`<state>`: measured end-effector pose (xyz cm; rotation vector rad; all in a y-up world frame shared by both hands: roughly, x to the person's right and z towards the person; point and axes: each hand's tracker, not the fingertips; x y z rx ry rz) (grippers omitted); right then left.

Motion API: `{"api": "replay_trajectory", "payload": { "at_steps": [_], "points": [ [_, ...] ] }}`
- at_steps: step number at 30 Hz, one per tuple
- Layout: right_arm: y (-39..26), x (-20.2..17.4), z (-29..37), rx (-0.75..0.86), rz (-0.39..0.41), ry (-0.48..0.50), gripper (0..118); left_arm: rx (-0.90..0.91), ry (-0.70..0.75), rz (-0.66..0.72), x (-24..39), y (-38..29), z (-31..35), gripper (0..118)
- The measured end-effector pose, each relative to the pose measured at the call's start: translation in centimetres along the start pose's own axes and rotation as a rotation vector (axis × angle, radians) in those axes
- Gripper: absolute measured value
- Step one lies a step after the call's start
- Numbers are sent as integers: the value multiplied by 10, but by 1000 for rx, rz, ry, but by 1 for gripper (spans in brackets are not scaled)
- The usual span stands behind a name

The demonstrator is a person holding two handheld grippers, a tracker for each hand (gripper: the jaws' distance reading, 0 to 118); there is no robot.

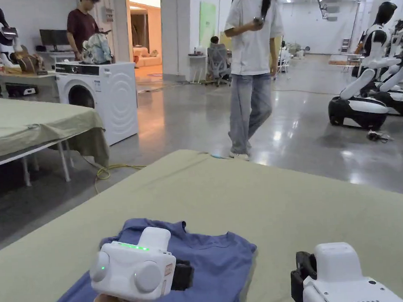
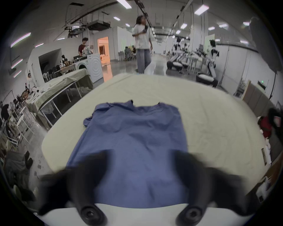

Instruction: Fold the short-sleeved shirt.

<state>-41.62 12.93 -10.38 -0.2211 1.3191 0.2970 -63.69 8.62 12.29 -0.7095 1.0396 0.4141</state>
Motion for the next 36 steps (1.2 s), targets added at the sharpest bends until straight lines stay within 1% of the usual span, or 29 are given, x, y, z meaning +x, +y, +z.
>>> {"api": "replay_trajectory", "payload": {
  "at_steps": [1, 2, 3, 4, 7, 8, 10, 12, 13, 14, 15, 16, 17, 18, 19, 20, 21, 22, 23, 24, 27, 29, 32, 34, 36],
  "points": [
    [-3, 3, -7, -13, 3, -10, 3, -11, -26, 10, -2, 2, -21, 118],
    [-6, 6, -13, -27, 9, -24, 3, -39, -40, 40, -2, 5, -37, 116],
    [-9, 10, -20, -38, 12, -34, 3, -51, -61, 46, 1, 11, -57, 117],
    [-11, 13, -27, -48, 13, -42, 3, -85, -55, 51, 26, 13, -84, 117],
    [-19, 23, -46, -85, 21, -64, 3, -121, -47, 28, 55, 22, -153, 117],
    [-21, 26, -52, -96, 24, -74, 3, -141, -49, 24, 44, 22, -164, 117],
    [-27, 33, -65, -126, 23, -89, 3, -158, -46, 47, 48, 22, -195, 117],
    [-30, 37, -71, -155, 20, -91, 3, -164, -13, 51, 46, 16, -206, 118],
    [-32, 38, -74, -164, 25, -96, 3, -218, 50, 12, 43, 12, -212, 118],
    [-34, 39, -76, -169, 32, -100, 3, -225, 35, 22, 39, 11, -212, 118],
    [-38, 41, -79, -175, 38, -104, 3, -201, 11, 73, 35, 17, -201, 116],
    [-39, 42, -81, -179, 39, -105, 3, -192, 96, 68, 29, 20, -207, 105],
    [-40, 43, -81, -180, 34, -103, 3, -166, 115, 60, 25, 21, -204, 85],
    [-40, 44, -80, -180, 24, -97, 3, -139, 66, 73, 17, 18, -200, 64],
    [-40, 43, -76, -176, 18, -92, 3, -129, 48, 95, 12, 16, -200, 48],
    [-40, 43, -75, -172, 13, -91, 3, -94, 40, 71, 21, 9, -182, 33],
    [-41, 43, -74, -172, 8, -90, 3, -104, 39, 35, 25, 9, -180, 12],
    [-41, 45, -73, -173, 2, -86, 3, -105, 36, 18, 26, 10, -178, 8],
    [-41, 45, -71, -175, -3, -85, 3, -109, 27, 0, 28, 11, -176, 7],
    [-40, 47, -69, -177, -6, -85, 3, -130, 29, 10, 23, 18, -189, 6],
    [-38, 54, -57, -164, -24, -90, 3, -111, -4, 47, 14, 28, -179, 5],
    [-35, 61, -50, -150, -32, -100, 3, -24, -72, 60, 27, 27, -139, 5],
    [-29, 77, -28, -125, -57, -126, 3, 35, -168, 50, 46, 47, -117, 5],
    [-27, 91, -7, -97, -83, -172, 3, 101, -233, 15, 71, 59, -91, 5],
    [-34, 115, 11, -83, -117, -198, 3, 151, -293, -7, 102, 68, -66, 5]
  ]
}}
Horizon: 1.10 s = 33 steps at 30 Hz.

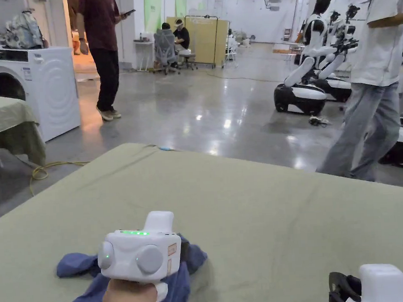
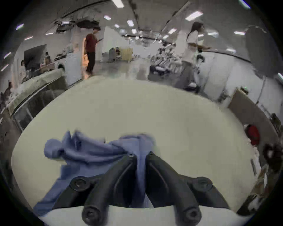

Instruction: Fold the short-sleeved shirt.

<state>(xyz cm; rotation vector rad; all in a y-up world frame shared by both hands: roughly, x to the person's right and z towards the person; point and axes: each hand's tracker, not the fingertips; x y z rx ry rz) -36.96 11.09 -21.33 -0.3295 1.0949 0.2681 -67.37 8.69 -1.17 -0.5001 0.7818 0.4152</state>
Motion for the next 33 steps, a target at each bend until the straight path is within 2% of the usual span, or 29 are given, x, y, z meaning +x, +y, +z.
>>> {"api": "replay_trajectory", "payload": {
  "at_steps": [7, 11, 15, 18, 21, 22, 26, 27, 28, 30, 31, 33],
  "points": [
    [4, 70, 65, 41, -44, -124, 3, 113, -307, -47, 152, 38, 36, 5],
    [-3, 115, 89, 51, -57, -203, 3, 47, -463, -107, 248, 37, 34, 5],
    [-19, 165, 104, 38, -84, -269, 3, -61, -538, -198, 346, 6, -5, 5],
    [-36, 195, 109, 14, -98, -322, 3, -194, -530, -285, 418, -45, -59, 5],
    [-50, 216, 115, -14, -122, -357, 3, -286, -473, -284, 454, -98, -106, 5],
    [-54, 221, 115, -23, -125, -367, 3, -322, -454, -287, 459, -109, -115, 5],
    [-67, 235, 110, -43, -138, -366, 3, -282, -431, -293, 453, -128, -120, 6],
    [-69, 235, 107, -45, -144, -361, 3, -230, -426, -311, 450, -125, -111, 12],
    [-68, 233, 107, -45, -148, -356, 3, -197, -409, -338, 442, -119, -98, 32],
    [-64, 225, 109, -36, -142, -343, 3, -137, -448, -354, 428, -107, -67, 113],
    [-60, 218, 113, -25, -132, -330, 3, -45, -470, -338, 411, -97, -42, 118],
    [-55, 205, 116, -8, -109, -315, 3, 63, -433, -347, 380, -77, 2, 115]
  ]
}}
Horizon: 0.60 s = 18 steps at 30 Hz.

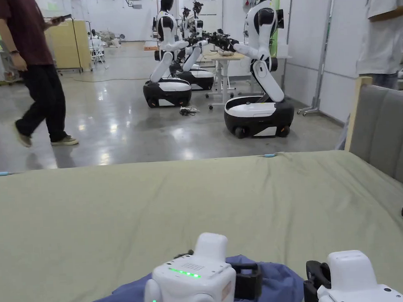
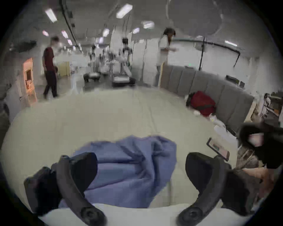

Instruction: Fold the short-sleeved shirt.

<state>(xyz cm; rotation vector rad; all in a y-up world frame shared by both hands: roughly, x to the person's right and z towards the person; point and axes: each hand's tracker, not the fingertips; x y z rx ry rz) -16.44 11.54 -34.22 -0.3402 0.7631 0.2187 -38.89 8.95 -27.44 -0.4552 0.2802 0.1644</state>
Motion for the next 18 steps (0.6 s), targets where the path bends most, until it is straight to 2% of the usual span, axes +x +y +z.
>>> {"api": "replay_trajectory", "payload": {
  "at_steps": [4, 6, 7, 8, 9, 10, 11, 12, 14, 18],
  "points": [
    [2, -22, 9, 40, -1, 61, 3, 127, 154, -25, -50, 4, 111, 115],
    [4, -35, 13, 60, -18, 90, 3, 128, 289, -36, -81, -9, 156, 115],
    [4, -40, 15, 67, -18, 100, 3, 103, 323, -17, -96, -15, 172, 108],
    [4, -47, 16, 72, -13, 104, 3, 62, 335, 26, -111, -21, 187, 81],
    [4, -54, 16, 76, -3, 105, 3, 45, 310, 64, -125, -27, 198, 13],
    [4, -59, 16, 77, 4, 109, 3, 36, 344, 86, -134, -31, 204, 0],
    [5, -64, 16, 73, 8, 115, 3, -20, 437, 73, -143, -38, 204, 0],
    [6, -68, 15, 66, 7, 121, 3, 18, 420, 57, -155, -41, 206, 0],
    [6, -73, 15, 62, 4, 131, 3, -21, 407, 138, -181, -42, 208, 0],
    [2, -78, 7, 44, 35, 134, 3, -126, 489, 142, -233, -41, 181, 0]
  ]
}}
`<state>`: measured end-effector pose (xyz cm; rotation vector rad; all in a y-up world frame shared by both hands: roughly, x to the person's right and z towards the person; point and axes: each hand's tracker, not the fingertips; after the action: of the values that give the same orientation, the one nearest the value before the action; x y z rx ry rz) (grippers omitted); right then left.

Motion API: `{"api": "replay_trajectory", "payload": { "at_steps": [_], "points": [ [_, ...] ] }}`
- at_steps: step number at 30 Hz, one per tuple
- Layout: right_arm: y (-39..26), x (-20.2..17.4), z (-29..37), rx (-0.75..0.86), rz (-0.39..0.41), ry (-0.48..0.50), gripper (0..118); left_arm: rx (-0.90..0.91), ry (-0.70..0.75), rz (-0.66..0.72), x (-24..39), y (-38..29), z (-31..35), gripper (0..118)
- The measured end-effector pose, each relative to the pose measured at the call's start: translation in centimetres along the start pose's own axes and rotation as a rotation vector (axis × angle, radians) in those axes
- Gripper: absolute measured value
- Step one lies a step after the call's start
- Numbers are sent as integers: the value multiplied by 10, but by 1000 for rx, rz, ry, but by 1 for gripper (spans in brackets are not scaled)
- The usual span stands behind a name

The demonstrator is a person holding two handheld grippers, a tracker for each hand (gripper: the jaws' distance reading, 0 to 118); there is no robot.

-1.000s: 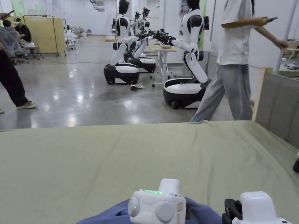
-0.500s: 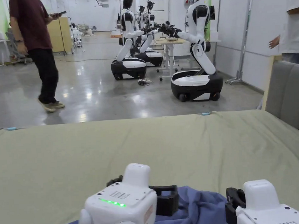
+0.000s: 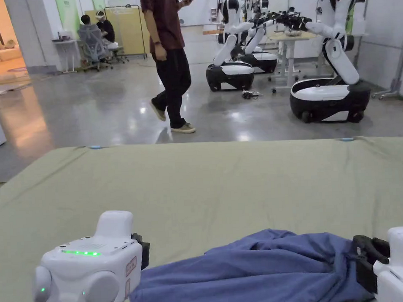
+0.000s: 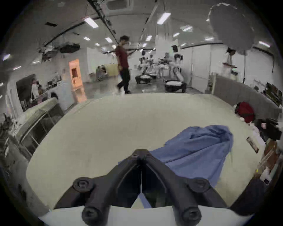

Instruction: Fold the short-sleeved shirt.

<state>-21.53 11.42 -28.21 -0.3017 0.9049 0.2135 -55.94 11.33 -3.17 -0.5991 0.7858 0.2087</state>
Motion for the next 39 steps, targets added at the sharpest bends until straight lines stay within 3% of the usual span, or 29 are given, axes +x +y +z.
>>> {"api": "replay_trajectory", "payload": {
  "at_steps": [6, 7, 8, 9, 12, 15, 17, 18, 19, 20, 22, 23, 25, 26, 27, 31, 35, 36, 38, 39],
  "points": [
    [2, 10, -10, -25, -1, -18, 3, -220, 41, -26, -17, -8, -108, 0],
    [2, 14, -13, -30, 0, -23, 3, -229, 51, -47, -17, -10, -123, 17],
    [-1, 21, -17, -36, 0, -30, 3, -230, 88, -87, -13, -14, -135, 58],
    [-2, 27, -19, -40, -3, -38, 3, -267, 124, -115, -10, -20, -150, 118],
    [-2, 47, -22, -54, -18, -74, 3, -309, 94, -100, -4, -47, -181, 113],
    [-5, 73, -30, -81, -27, -115, 3, -370, 123, -161, 12, -63, -151, 111],
    [-9, 93, -39, -115, -26, -158, 3, -354, 90, -81, 2, -46, -165, 105],
    [-12, 105, -48, -147, -16, -180, 3, -361, 94, -40, 3, -42, -158, 72],
    [-15, 116, -59, -178, -11, -200, 3, -324, 51, -33, 7, -37, -147, 29],
    [-20, 130, -73, -211, -22, -209, 3, -270, 16, -34, 15, -33, -137, 1],
    [-27, 153, -105, -294, -72, -187, 7, -226, 65, -124, 29, -28, -133, 1],
    [-31, 164, -123, -341, -94, -179, 17, -263, 34, -126, 33, -25, -130, 1],
    [-36, 178, -151, -381, -111, -147, 71, -270, -20, -75, 29, -25, -140, 1],
    [-39, 184, -166, -400, -124, -136, 92, -259, -21, -79, 29, -20, -137, 1],
    [-43, 189, -181, -421, -130, -125, 97, -252, -21, -79, 28, -15, -135, 1],
    [-68, 207, -230, -488, -134, -139, 97, -205, -32, -81, 34, -4, -117, 1],
    [-77, 193, -238, -598, -103, -82, 97, -192, -39, -101, 31, -4, -123, 1],
    [-85, 188, -241, -612, -83, -54, 87, -199, -28, -99, 31, -6, -126, 1],
    [-91, 180, -240, -627, -76, -30, 45, -199, -24, -95, 29, -11, -130, 1],
    [-90, 179, -236, -603, -102, -16, 29, -201, -23, -88, 28, -12, -134, 1]
  ]
}}
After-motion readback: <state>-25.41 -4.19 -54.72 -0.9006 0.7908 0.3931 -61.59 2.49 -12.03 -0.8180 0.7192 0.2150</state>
